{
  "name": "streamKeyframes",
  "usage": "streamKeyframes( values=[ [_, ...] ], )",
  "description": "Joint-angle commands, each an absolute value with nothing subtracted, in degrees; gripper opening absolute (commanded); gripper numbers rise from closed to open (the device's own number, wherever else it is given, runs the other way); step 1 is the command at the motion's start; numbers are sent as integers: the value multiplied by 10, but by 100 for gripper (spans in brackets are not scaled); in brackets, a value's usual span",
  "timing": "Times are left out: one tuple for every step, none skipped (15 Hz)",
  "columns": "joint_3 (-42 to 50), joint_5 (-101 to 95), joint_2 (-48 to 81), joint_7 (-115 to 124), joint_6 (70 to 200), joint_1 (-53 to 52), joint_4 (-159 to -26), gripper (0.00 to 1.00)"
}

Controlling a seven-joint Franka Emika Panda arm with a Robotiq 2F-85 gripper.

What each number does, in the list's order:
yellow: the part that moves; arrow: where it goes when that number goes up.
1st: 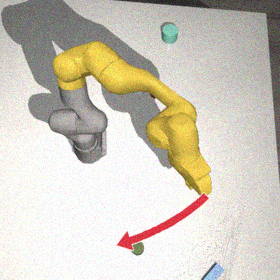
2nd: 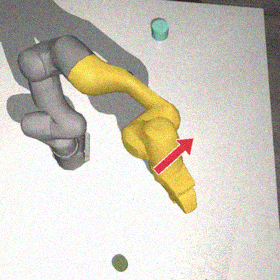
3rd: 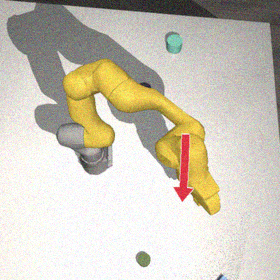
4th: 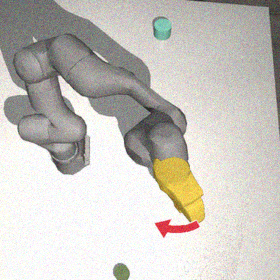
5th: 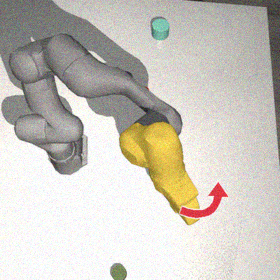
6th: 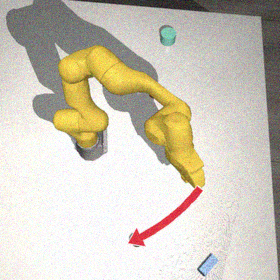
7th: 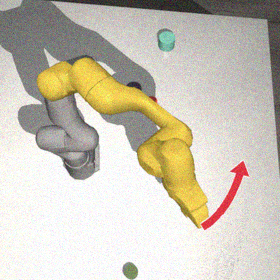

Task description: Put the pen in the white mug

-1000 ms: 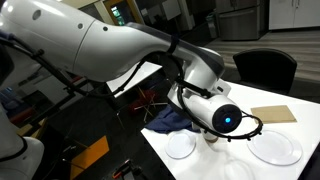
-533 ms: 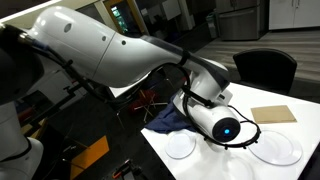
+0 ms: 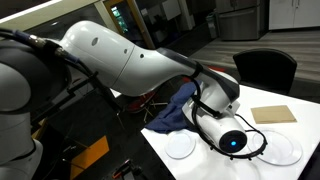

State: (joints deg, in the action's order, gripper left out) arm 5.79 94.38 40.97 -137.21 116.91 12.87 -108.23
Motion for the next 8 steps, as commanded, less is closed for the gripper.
streamKeyframes(
  values=[
    [74, 957, 433, -1380, 1172, 123, -1060, 4],
    [76, 957, 437, -1378, 1171, 125, -1058, 4],
    [78, 956, 441, -1376, 1169, 126, -1055, 4],
    [80, 956, 444, -1374, 1169, 127, -1054, 4],
    [81, 953, 448, -1371, 1167, 127, -1052, 4],
    [81, 953, 452, -1372, 1168, 125, -1049, 4],
    [80, 952, 454, -1374, 1169, 124, -1048, 4],
    [80, 950, 457, -1372, 1167, 124, -1048, 4]
  ],
)
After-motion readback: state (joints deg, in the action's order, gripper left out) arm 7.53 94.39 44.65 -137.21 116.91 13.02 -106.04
